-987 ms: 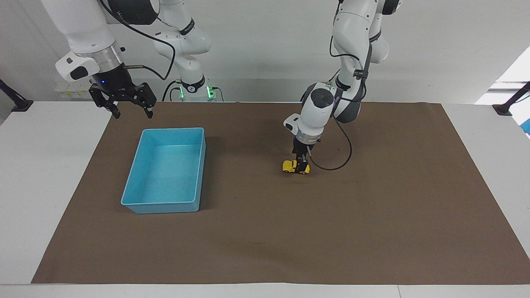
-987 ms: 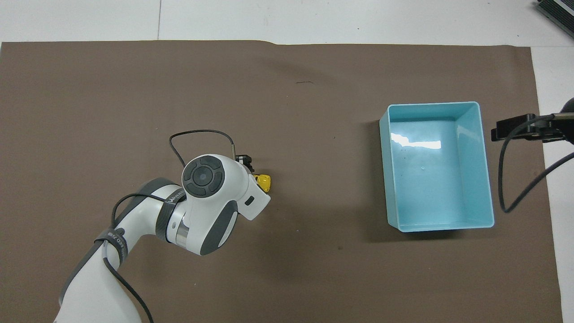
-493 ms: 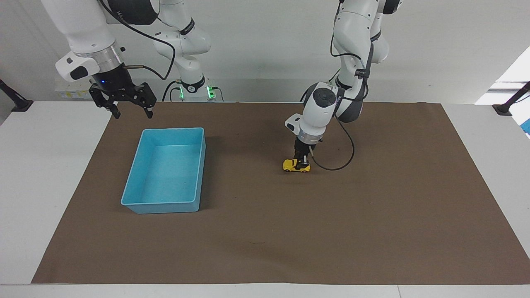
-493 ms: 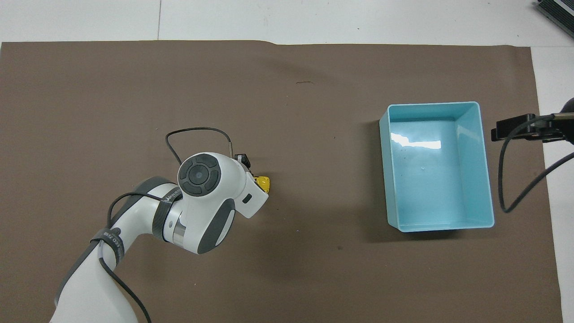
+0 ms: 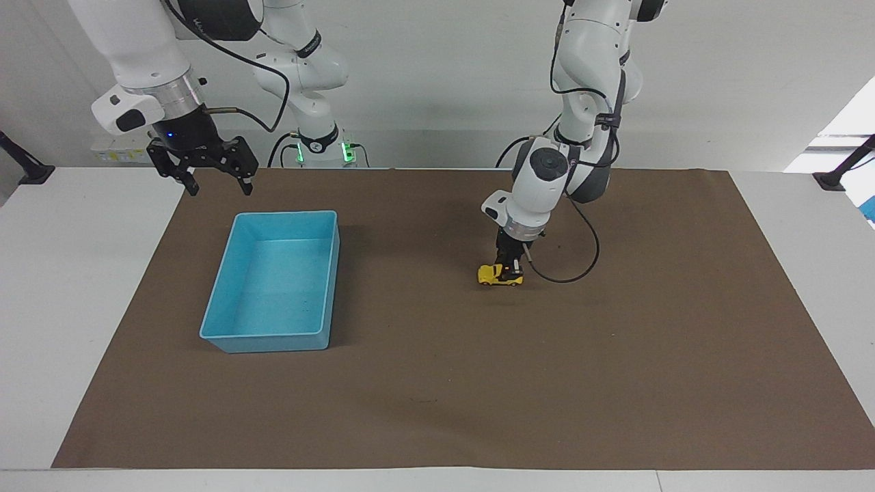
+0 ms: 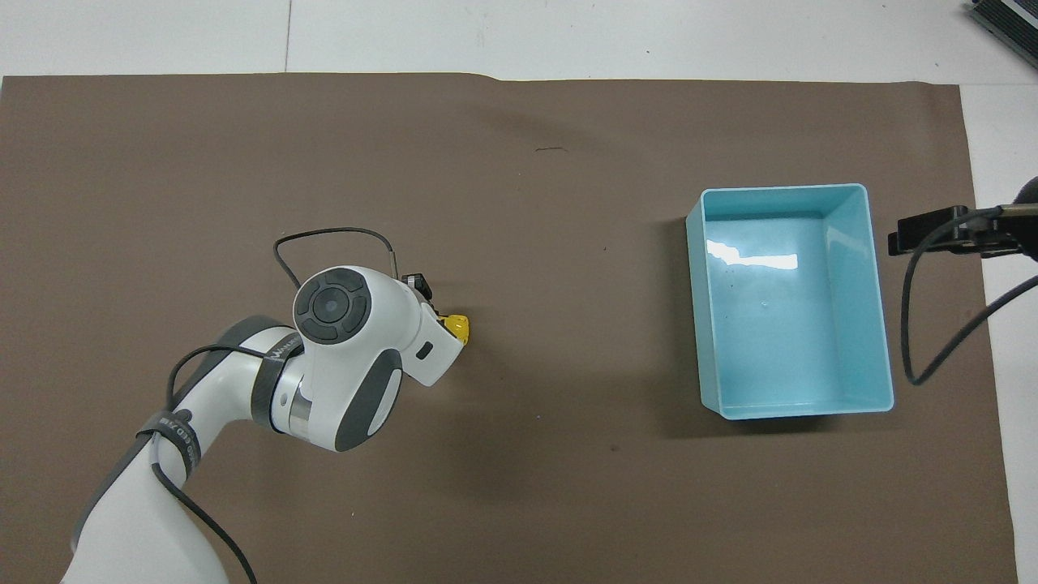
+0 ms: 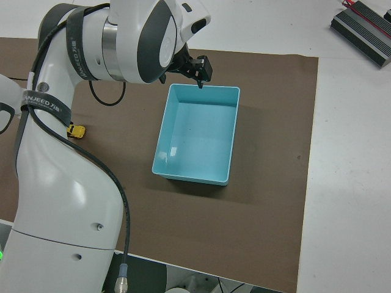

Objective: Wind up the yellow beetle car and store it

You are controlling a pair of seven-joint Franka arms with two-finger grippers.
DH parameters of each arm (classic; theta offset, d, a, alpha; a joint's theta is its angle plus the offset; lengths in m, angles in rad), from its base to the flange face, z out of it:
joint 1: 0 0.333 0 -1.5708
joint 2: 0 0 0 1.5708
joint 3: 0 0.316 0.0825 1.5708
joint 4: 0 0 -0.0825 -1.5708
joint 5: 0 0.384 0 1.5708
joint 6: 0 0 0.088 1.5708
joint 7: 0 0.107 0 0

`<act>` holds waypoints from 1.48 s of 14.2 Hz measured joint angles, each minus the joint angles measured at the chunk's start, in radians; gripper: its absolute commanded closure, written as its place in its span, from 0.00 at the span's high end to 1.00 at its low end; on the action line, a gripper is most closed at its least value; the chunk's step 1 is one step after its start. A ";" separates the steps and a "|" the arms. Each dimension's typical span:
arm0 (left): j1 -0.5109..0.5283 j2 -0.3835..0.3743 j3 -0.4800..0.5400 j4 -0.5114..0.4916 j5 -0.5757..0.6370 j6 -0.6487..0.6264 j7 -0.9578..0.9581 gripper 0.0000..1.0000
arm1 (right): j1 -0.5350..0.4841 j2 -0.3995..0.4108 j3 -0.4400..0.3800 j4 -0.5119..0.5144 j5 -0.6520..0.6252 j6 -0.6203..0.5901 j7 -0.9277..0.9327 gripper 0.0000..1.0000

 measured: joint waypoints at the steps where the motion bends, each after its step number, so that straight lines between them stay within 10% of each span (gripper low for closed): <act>1: 0.012 -0.004 0.000 -0.003 0.000 -0.005 0.014 0.00 | 0.000 0.000 0.000 0.000 0.000 0.000 0.000 1.00; 21: 0.217 -0.036 0.002 -0.039 -0.002 -0.037 0.299 0.00 | 0.000 0.000 0.000 0.000 0.000 0.000 0.000 1.00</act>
